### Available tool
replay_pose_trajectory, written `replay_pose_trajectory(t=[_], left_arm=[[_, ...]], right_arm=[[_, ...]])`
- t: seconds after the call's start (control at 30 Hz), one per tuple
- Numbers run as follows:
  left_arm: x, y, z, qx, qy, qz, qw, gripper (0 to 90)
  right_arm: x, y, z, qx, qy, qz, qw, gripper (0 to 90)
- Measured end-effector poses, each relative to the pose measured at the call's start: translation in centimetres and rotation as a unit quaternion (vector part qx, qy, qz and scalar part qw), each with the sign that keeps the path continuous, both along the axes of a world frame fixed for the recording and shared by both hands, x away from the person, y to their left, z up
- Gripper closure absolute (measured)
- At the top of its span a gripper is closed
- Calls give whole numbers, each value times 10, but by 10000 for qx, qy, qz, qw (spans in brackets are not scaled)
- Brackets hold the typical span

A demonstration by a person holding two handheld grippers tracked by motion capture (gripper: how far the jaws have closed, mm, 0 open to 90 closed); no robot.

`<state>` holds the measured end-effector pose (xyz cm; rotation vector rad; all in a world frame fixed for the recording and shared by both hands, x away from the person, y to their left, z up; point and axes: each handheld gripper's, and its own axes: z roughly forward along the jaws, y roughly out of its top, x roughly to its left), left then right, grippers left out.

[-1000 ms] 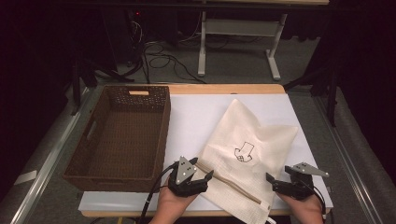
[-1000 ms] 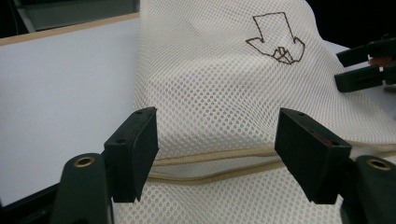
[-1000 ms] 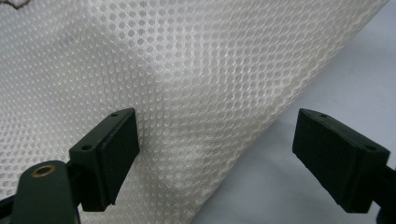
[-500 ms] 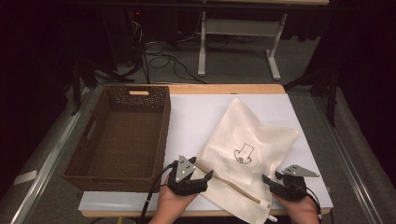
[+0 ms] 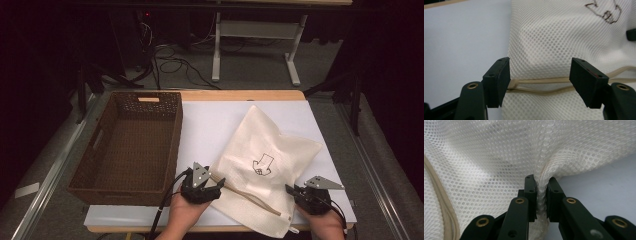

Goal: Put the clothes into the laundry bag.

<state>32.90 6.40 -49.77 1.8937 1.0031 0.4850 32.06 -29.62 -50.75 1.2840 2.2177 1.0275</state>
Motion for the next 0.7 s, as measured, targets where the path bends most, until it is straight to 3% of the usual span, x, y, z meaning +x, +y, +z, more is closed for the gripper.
replay_pose_trajectory(t=[0.17, 0.4, 0.53, 0.7], left_arm=[[9, -5, -9, 154, 274, -119, 9994, 342], [11, -14, -19, 45, 659, -516, 9965, 435], [9, -21, -26, 138, 781, -766, 9939, 568], [6, -23, -27, 174, 681, -820, 9941, 787]], right_arm=[[4, -12, 3, -44, -96, -140, 9998, 838], [12, -26, 4, -246, -186, -372, 9988, 839], [16, -30, 5, -235, -200, -378, 9988, 839], [17, -28, 4, -263, -180, -385, 9988, 840]])
